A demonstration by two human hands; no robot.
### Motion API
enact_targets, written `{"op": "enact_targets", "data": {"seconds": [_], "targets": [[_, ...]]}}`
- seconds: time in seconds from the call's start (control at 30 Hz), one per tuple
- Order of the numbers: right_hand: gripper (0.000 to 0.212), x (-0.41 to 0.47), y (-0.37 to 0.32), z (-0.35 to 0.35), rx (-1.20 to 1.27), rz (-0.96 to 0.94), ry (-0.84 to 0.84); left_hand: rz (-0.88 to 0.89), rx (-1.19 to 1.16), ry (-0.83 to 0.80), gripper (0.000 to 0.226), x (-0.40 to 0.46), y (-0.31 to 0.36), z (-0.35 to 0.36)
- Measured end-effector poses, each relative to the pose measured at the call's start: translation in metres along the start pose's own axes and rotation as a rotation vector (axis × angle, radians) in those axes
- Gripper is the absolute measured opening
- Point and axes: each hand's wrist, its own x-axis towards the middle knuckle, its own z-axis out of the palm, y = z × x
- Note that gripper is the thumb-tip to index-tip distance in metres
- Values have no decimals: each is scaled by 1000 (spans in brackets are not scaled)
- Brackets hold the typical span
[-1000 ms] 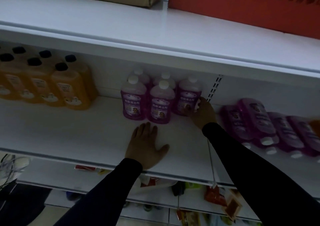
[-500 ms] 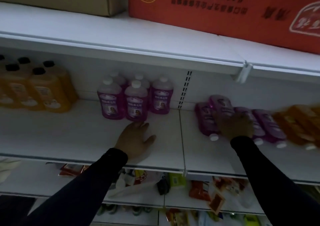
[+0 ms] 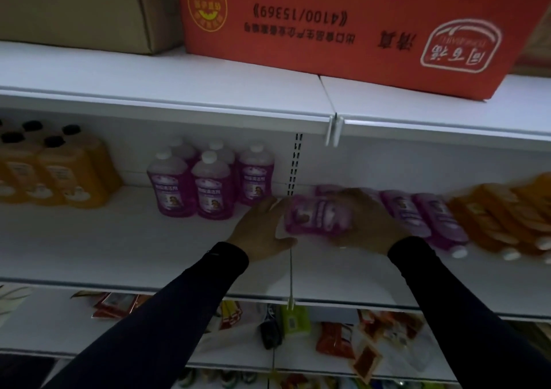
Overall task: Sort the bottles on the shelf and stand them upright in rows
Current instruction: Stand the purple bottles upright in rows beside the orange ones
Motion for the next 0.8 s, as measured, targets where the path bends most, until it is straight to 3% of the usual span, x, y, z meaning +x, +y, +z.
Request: {"op": "enact_targets", "data": {"seconds": [0.1, 0.23, 0.33, 0.43, 0.5, 0.63, 0.8], "targets": [[84, 5, -16, 8, -51, -156, -122, -33, -11, -101, 99, 4, -2, 3], [80, 18, -31, 10, -24, -246, -181, -123, -312, -150, 76, -2, -19, 5], [85, 28, -36, 20, 92, -206, -85, -206, -553, -43, 84, -15, -30, 8], [77, 33, -48, 43, 447, -105, -5, -199, -568, 96, 81, -27, -35, 14], [70, 36, -54, 64, 552, -46, 12, -229, -617, 142, 79, -32, -36, 20], [71, 32, -65, 100, 536, 45, 54, -234, -482, 230, 69, -40, -40, 23], [61, 40, -63, 117, 540, 130, 142, -157, -100, 106, 64, -49, -73, 12]]}}
